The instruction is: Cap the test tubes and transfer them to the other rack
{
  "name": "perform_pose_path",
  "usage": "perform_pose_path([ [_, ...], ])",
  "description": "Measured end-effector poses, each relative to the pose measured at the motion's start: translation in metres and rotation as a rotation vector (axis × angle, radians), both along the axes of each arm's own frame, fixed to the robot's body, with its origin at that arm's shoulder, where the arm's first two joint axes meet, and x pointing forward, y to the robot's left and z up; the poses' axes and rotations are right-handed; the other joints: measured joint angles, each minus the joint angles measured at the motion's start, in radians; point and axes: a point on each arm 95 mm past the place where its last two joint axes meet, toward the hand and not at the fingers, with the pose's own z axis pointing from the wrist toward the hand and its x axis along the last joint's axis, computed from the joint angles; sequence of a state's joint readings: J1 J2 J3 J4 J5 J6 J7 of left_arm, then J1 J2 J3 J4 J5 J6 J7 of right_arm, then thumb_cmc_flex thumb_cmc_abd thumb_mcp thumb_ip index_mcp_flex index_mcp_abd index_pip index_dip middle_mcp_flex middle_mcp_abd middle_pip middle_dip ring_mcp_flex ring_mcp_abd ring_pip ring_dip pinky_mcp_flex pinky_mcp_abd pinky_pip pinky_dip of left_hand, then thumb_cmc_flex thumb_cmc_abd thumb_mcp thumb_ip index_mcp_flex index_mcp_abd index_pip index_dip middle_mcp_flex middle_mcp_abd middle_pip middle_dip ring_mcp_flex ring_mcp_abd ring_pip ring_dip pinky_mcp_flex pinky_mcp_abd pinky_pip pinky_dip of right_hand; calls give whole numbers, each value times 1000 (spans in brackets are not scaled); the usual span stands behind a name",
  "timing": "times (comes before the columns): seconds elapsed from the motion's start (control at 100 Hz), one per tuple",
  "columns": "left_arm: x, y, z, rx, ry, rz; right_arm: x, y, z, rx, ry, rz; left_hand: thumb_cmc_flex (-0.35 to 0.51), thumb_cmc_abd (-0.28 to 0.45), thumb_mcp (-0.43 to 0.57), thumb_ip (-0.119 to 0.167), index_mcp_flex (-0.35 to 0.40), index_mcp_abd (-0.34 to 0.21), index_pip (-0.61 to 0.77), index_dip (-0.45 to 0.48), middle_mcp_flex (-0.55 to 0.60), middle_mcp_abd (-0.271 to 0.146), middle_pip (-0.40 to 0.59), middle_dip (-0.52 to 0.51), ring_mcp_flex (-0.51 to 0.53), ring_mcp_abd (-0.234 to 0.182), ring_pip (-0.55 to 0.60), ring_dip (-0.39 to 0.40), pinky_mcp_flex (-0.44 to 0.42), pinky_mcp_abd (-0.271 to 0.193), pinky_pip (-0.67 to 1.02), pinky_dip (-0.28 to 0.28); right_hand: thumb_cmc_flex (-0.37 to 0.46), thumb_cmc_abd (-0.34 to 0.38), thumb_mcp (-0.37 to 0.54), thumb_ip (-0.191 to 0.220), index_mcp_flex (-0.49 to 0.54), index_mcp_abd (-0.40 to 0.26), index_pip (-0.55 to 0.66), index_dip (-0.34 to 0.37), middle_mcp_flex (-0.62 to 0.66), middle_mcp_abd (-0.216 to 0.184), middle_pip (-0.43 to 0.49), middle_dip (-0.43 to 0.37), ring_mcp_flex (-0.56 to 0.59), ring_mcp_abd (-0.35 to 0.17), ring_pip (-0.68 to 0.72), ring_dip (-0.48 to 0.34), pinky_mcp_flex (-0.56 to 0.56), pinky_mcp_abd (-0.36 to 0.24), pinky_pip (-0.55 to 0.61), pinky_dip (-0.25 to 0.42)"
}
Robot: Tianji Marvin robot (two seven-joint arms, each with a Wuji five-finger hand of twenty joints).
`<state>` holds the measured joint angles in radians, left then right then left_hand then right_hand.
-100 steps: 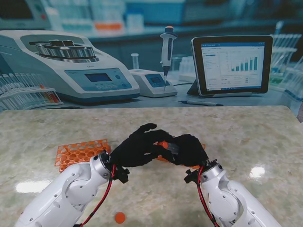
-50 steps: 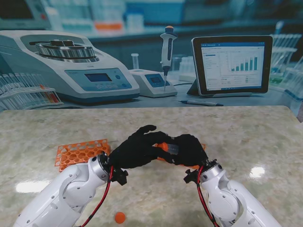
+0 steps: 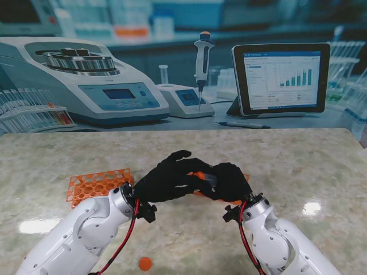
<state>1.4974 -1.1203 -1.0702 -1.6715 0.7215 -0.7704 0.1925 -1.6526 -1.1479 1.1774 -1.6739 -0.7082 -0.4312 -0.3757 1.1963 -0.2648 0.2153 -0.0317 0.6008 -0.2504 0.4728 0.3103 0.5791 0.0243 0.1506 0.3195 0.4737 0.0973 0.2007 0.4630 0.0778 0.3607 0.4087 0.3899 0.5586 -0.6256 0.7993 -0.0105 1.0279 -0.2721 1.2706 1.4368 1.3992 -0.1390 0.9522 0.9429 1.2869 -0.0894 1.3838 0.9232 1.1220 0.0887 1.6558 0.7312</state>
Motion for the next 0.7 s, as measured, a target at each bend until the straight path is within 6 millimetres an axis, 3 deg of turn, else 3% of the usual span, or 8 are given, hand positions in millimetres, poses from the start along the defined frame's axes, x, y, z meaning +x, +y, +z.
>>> perform_pose_path([
  [0.22,2,-1,0,14,1,17,0,0,0,0,0,1,-4,0,-22,0,4,18,-27,-19,7,-2,13,8,17,0,45,81,15,0,57,27,0,0,0,0,0,0,0,0,0,0,0,0,0,0,0,0,0,1,0,0],
  [0.51,4,-3,2,29,-9,29,-1,1,-1,-2,1,8,-29,-22,-23,0,14,9,-32,-20,28,-8,49,80,24,-2,99,203,51,-9,222,140,0,0,0,0,0,0,0,0,0,0,0,0,0,0,0,-6,0,2,0,0],
  [0.58,5,-4,3,39,-18,34,-2,1,-1,-3,2,12,-30,-31,-24,0,15,8,-34,-21,40,-11,59,101,24,-2,116,323,65,-16,290,188,0,0,0,0,0,0,0,0,0,0,0,0,0,0,0,-6,0,2,-1,-1],
  [0.7,5,-5,5,55,-40,41,-4,1,-2,-6,4,16,-30,-55,-24,-1,31,8,-59,-36,70,-11,63,104,59,-2,123,435,91,-30,385,237,0,0,0,0,0,1,0,0,0,0,0,0,0,0,0,-8,0,2,-2,-1],
])
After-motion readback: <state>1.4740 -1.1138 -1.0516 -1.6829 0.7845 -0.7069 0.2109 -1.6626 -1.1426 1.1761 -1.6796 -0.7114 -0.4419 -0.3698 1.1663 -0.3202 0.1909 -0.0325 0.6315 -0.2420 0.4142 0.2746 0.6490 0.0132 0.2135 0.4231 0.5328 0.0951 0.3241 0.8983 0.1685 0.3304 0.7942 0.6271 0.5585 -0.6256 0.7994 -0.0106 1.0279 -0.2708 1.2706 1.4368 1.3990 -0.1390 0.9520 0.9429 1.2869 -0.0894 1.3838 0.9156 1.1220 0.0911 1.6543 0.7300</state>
